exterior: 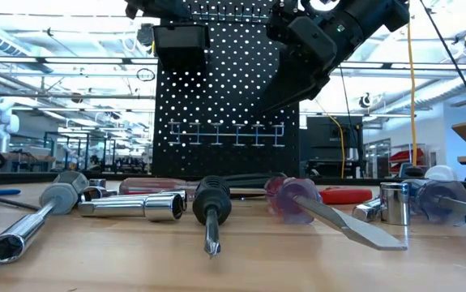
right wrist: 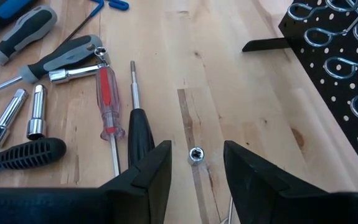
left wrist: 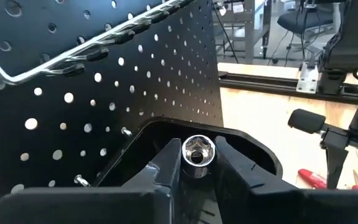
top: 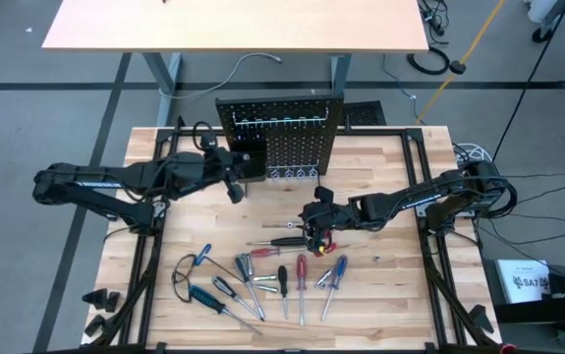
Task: Hang tools onto peg board
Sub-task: Put the socket into the black bin on the pegboard
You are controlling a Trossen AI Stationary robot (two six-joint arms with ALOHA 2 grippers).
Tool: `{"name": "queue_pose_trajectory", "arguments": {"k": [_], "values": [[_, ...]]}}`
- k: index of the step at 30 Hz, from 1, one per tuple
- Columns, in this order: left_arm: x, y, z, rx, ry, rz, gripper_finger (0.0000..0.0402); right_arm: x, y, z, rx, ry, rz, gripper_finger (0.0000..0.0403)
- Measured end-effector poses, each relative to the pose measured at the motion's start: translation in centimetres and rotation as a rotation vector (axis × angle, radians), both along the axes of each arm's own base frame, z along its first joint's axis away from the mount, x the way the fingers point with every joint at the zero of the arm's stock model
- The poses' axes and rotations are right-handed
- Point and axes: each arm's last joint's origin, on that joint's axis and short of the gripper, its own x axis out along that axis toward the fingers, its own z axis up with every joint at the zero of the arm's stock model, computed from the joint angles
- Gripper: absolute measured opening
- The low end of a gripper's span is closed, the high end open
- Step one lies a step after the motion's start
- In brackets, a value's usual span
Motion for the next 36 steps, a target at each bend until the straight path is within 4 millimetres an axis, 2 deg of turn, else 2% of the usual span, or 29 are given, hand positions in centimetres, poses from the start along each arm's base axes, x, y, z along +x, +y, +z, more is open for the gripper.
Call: {"name": "queue_pose_trajectory", "arguments": {"k": [6,9,14,17,22,27,33,36], "values": [[-0.1,0.1,0.1,0.011,-0.003,0.034,0.0158,0.0,0.0,0.0,-0.011,0.003,0.009,0.0137],[-0.3,0.1,0.9,0.008,0.003,0.037,0.018,0.0,0.0,0.0,-0.017,0.004,0.014,0.0137],[-1.0,0.0,3.4,-0.001,-0.007,0.033,0.0186,0.0,0.0,0.0,-0.02,0.005,0.016,0.0137],[-1.7,-0.7,4.6,-0.003,-0.023,-0.039,0.0187,0.0,0.0,0.0,-0.017,0.005,0.013,0.0137],[-3.2,-2.4,4.7,-0.025,0.024,-0.136,0.0187,0.0,0.0,-0.1,-0.016,0.009,0.013,0.0137],[-4.2,-4.1,3.0,-0.137,0.126,-0.183,0.0187,-0.2,0.0,-0.2,-0.02,0.028,0.013,0.0137],[-4.0,-6.2,-3.0,-0.2,0.254,-0.217,0.0187,-0.2,0.0,-0.3,-0.028,0.039,0.02,0.0137],[-3.7,-6.7,-5.6,-0.223,0.246,-0.219,0.0187,-0.2,0.0,-0.3,-0.029,0.039,0.02,0.0137]]}}
